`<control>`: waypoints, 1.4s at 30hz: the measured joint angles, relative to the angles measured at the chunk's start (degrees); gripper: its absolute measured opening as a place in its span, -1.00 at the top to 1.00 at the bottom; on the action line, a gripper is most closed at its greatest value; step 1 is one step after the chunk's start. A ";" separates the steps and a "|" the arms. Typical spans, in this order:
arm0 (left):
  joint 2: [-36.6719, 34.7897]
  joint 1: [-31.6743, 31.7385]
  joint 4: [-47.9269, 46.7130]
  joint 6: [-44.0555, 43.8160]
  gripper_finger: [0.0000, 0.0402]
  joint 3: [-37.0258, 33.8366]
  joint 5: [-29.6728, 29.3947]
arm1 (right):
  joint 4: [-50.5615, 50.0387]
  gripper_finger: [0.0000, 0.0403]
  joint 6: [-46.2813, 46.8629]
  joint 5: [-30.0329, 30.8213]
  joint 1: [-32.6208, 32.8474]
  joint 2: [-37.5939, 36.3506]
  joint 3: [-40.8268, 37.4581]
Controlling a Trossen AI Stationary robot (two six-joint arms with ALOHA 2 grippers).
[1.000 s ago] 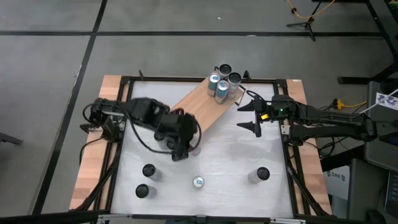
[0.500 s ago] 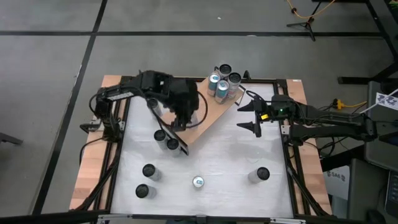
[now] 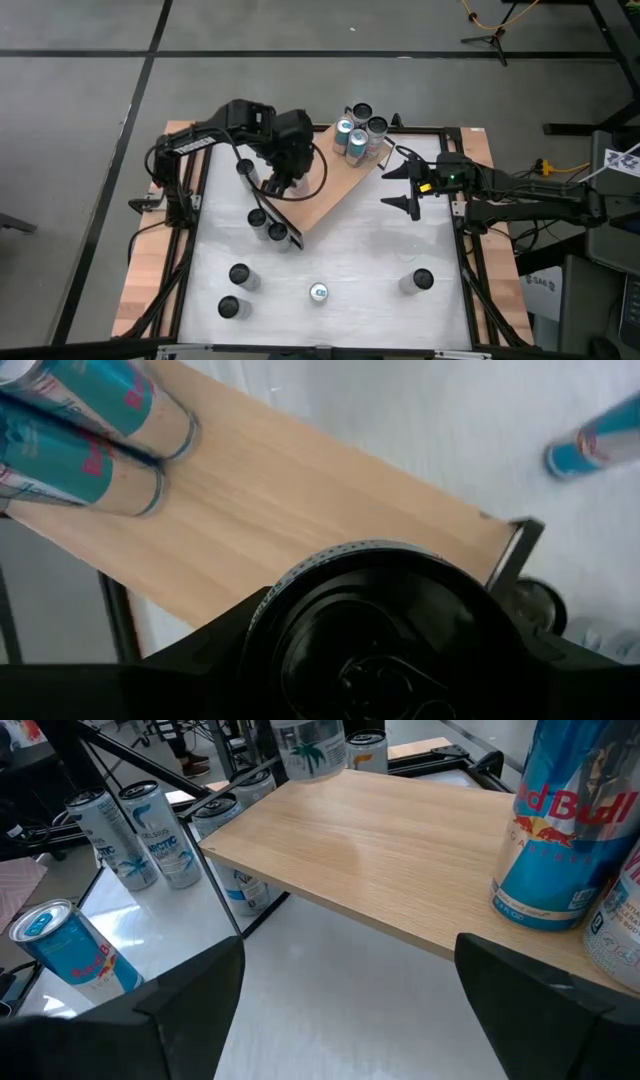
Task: Place canned beverage on shelf
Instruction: Put the white-pink soda can on the shelf aligned with the other white-pink soda cans
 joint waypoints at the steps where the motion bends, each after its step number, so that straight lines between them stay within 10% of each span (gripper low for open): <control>1: 0.00 0.31 0.12 1.19 -0.23 -0.06 0.87 | 0.00 -0.77 0.01 0.00 0.02 0.01 0.00; 42: 0.00 2.94 6.86 14.29 -0.41 -11.47 7.28 | -0.02 -0.77 0.02 0.01 0.02 -0.01 0.00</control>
